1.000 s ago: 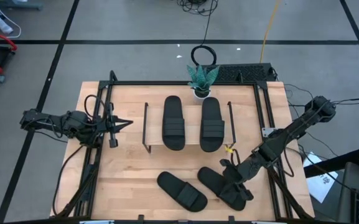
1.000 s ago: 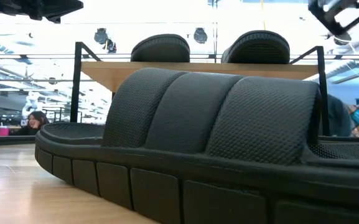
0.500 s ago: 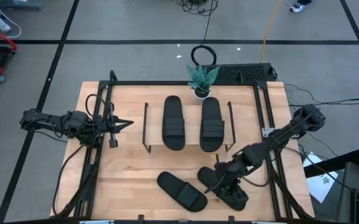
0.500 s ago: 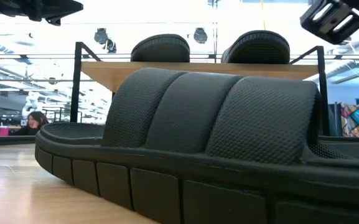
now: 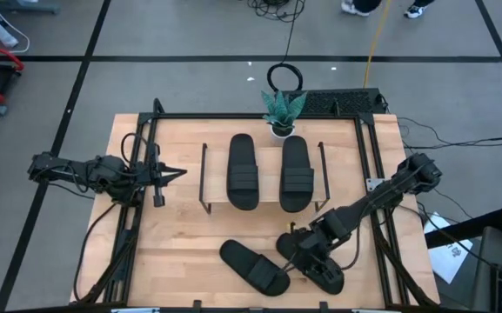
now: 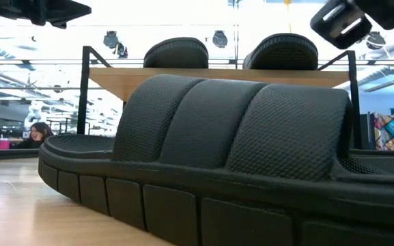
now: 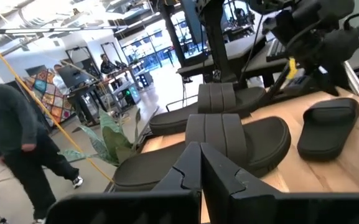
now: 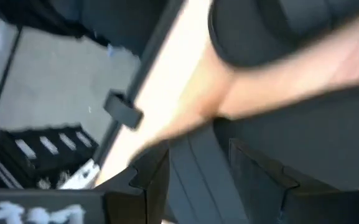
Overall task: Pick and place slides into the shelf
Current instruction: Put the black slide under the shelf
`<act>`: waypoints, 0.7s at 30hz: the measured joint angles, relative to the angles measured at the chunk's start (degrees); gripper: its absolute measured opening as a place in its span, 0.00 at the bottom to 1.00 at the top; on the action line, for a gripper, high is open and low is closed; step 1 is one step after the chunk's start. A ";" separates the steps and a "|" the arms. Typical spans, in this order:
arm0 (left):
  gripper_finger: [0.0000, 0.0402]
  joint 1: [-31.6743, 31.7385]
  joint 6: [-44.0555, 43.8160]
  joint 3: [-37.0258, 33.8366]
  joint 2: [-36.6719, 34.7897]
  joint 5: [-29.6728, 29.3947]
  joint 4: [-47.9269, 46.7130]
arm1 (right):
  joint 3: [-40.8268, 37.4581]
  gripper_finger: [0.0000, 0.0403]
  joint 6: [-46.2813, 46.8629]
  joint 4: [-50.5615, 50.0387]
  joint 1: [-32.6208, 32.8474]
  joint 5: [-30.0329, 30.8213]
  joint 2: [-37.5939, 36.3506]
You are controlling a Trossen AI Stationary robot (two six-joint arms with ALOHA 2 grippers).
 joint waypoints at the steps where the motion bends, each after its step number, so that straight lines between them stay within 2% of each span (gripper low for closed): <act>1: 0.00 0.00 -0.04 0.00 0.00 -0.02 -0.35 | 0.54 0.39 0.20 -1.85 -0.56 -0.01 0.53; 7: 0.02 0.00 -1.52 0.00 0.00 0.00 -2.42 | 2.69 0.40 0.45 -4.97 -3.90 -2.37 2.91; 11: 0.00 0.00 -1.53 0.00 0.00 0.01 -2.45 | 2.70 0.42 -3.12 -6.00 -3.98 -4.65 4.49; 21: 0.00 0.00 -0.58 0.00 -0.01 0.02 -2.42 | 2.70 0.44 -8.89 -5.26 -2.99 -6.02 7.65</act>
